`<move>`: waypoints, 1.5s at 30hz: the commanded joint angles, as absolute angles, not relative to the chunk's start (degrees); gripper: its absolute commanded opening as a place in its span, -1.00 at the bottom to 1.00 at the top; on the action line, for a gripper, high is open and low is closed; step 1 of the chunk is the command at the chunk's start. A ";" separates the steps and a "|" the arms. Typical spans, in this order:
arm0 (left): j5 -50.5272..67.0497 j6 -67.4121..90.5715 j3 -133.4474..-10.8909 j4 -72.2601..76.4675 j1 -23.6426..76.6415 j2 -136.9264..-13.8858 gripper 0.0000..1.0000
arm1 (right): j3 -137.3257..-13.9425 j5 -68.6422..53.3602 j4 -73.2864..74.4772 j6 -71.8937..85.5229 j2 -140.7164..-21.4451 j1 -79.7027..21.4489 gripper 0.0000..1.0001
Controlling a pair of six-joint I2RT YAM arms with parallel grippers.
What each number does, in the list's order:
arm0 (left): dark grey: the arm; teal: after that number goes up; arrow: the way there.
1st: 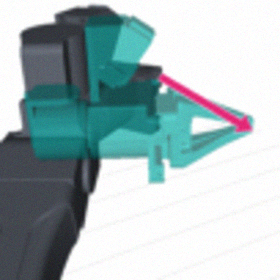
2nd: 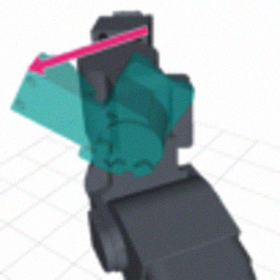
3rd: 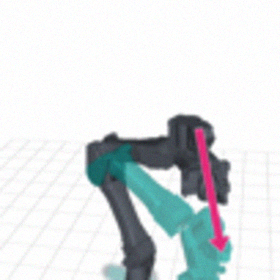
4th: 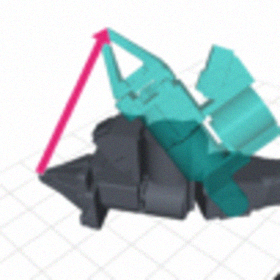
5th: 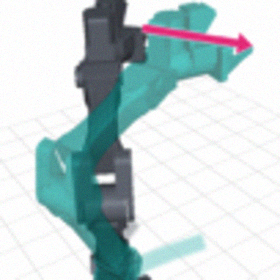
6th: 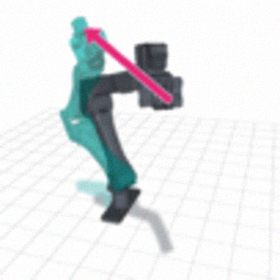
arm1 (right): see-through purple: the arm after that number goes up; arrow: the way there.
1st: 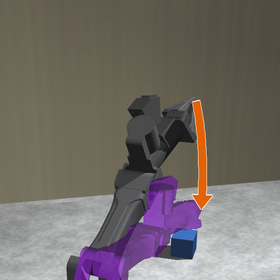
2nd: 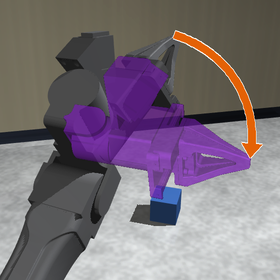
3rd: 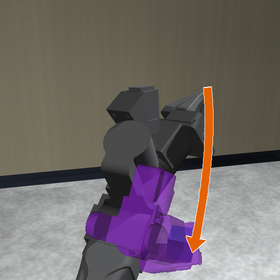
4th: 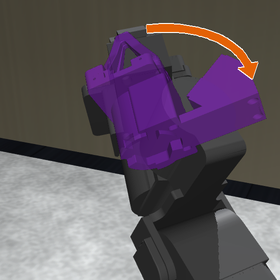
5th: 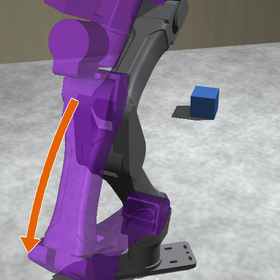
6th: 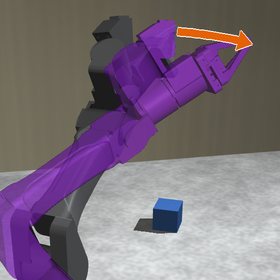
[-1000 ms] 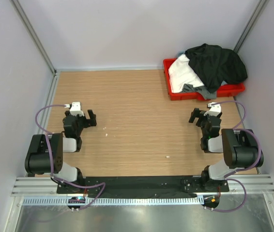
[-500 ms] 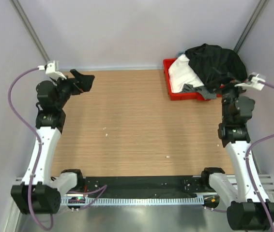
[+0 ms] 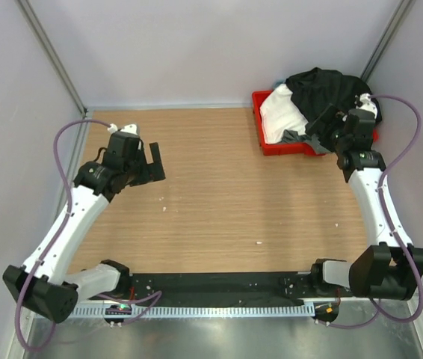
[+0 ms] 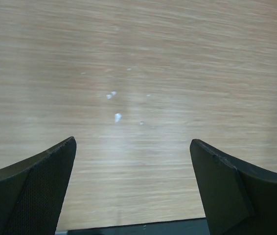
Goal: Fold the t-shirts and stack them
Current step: Grab the tshirt from the pile
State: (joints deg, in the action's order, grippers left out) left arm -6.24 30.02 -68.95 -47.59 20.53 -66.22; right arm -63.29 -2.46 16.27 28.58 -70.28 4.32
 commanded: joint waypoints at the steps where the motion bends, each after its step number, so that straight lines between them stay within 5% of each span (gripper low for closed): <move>1: -23.72 29.53 -72.43 -63.62 21.53 -63.37 0.99 | -74.33 -2.63 19.76 26.46 -73.02 4.75 1.00; 9: -17.85 28.48 -65.82 -65.30 22.50 -50.19 1.00 | -99.08 2.87 33.11 19.78 -91.21 5.80 0.99; 18: -17.23 26.89 -64.16 -62.58 22.59 -41.41 0.99 | -127.06 2.03 47.54 17.40 -115.99 7.03 0.72; 32: -18.37 27.33 -64.16 -62.40 22.50 -37.62 0.99 | -138.77 9.40 50.71 14.15 -130.07 1.85 0.70; 37: -19.60 28.04 -64.34 -62.67 22.50 -37.00 0.99 | -141.59 12.39 51.59 13.54 -131.92 1.85 0.10; 41: -20.74 28.65 -64.42 -63.19 22.50 -36.91 0.99 | -143.70 13.45 52.64 12.83 -132.71 1.85 -0.18; 43: -21.27 28.83 -64.25 -63.19 22.50 -36.39 0.99 | -144.23 12.84 52.82 12.83 -132.63 1.85 -0.69; 45: -21.10 28.74 -63.81 -61.97 22.50 -35.69 0.99 | -145.01 11.96 53.08 13.44 -132.02 1.85 -0.97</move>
